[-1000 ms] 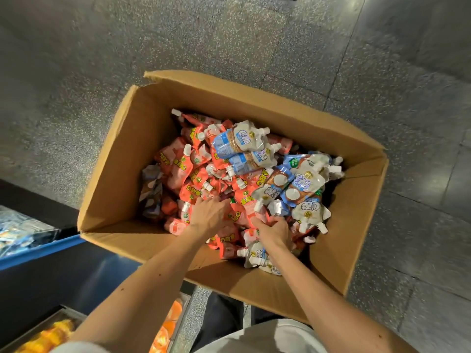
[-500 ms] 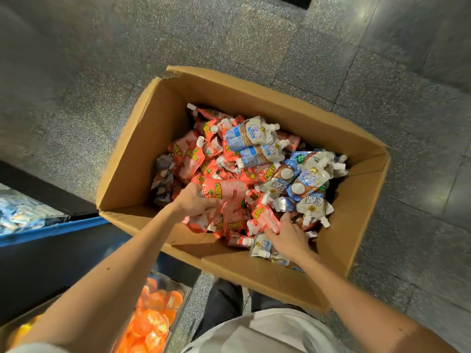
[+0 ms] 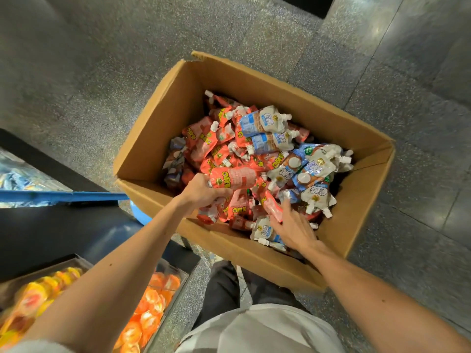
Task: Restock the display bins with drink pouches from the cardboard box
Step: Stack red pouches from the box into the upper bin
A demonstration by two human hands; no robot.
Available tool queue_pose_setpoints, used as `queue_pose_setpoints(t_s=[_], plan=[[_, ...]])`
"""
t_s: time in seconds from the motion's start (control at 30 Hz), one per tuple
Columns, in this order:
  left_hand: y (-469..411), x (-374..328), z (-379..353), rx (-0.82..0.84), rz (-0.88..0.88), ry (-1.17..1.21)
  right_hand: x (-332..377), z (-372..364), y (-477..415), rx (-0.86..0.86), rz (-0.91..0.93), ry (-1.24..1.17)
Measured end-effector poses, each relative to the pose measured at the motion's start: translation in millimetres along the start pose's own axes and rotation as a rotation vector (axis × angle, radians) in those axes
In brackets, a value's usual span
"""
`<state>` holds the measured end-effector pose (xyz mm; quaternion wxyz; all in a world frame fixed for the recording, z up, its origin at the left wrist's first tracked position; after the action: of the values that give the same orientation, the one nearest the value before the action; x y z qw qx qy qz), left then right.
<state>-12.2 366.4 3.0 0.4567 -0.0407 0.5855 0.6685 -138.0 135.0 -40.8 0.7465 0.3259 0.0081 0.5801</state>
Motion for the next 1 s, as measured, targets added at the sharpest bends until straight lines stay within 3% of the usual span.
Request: queue_pose_setpoints(t_s=[0.13,0.23,0.4,0.53,0.63,0.77,1.0], plan=[[21,-10,1,-0.017,-0.006,0.124,22,32,-3,-0.083,0.051,-0.207],[37,-16,4,-0.055,0.051,0.272,40,63,-6,-0.254,-0.039,-0.46],[82,-34,17,-0.091,0.147,0.756,86,124,-23,-0.597,-0.214,-0.875],[136,-46,32,-0.014,0.193,1.209,148,158,-27,-0.752,-0.096,-0.998],[174,-45,46,0.03,0.139,1.431,207,166,-15,-0.767,0.056,-1.058],[229,-18,81,-0.018,0.016,1.588,295,155,37,-0.661,0.328,-1.159],[345,71,133,-0.244,-0.278,1.605,400,106,185,-0.436,0.732,-1.244]])
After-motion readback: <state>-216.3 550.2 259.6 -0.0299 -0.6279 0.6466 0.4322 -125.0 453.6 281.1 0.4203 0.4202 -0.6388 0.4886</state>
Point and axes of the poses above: each hand's wrist, its own y-axis away from the middle knuckle, its own z-axis out of the back of the hand, x = y × z, the point moved 2 cm from there along -y, towards the middle knuckle, and after that the axes turned 9 degrees about -x, right-handed, at the moved point
